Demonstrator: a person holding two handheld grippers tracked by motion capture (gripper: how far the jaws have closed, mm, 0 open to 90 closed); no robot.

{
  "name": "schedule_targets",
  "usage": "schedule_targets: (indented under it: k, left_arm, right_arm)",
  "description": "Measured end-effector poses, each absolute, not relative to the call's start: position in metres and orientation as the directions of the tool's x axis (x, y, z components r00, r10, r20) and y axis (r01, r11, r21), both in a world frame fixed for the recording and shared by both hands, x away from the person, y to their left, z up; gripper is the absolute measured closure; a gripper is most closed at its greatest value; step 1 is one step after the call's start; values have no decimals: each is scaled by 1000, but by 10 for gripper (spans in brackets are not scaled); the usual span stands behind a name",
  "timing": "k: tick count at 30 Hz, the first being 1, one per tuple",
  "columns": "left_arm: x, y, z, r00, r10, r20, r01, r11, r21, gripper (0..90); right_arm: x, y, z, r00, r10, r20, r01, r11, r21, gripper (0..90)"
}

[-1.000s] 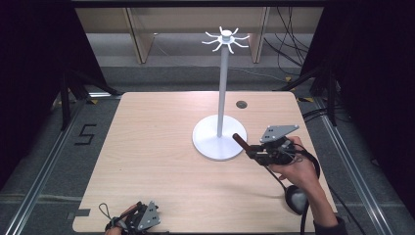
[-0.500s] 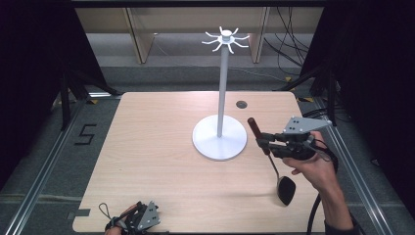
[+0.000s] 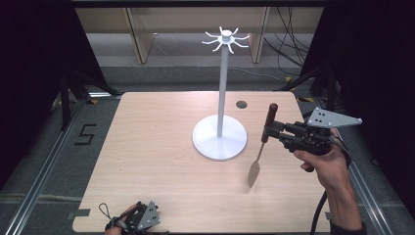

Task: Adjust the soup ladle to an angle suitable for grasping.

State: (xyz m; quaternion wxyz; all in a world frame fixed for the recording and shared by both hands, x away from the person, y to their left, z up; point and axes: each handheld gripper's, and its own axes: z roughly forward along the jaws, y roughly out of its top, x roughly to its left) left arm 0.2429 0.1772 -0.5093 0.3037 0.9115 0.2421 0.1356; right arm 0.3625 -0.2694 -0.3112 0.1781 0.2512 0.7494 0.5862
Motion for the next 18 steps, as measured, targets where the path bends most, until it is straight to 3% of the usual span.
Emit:
schedule_targets:
  k: [18]
  left_arm:
    - [244,177,-510,842,531,94,368,-694,618,166]
  right_arm:
    - [373,-260,-301,-784,620,6,156,187,970,738]
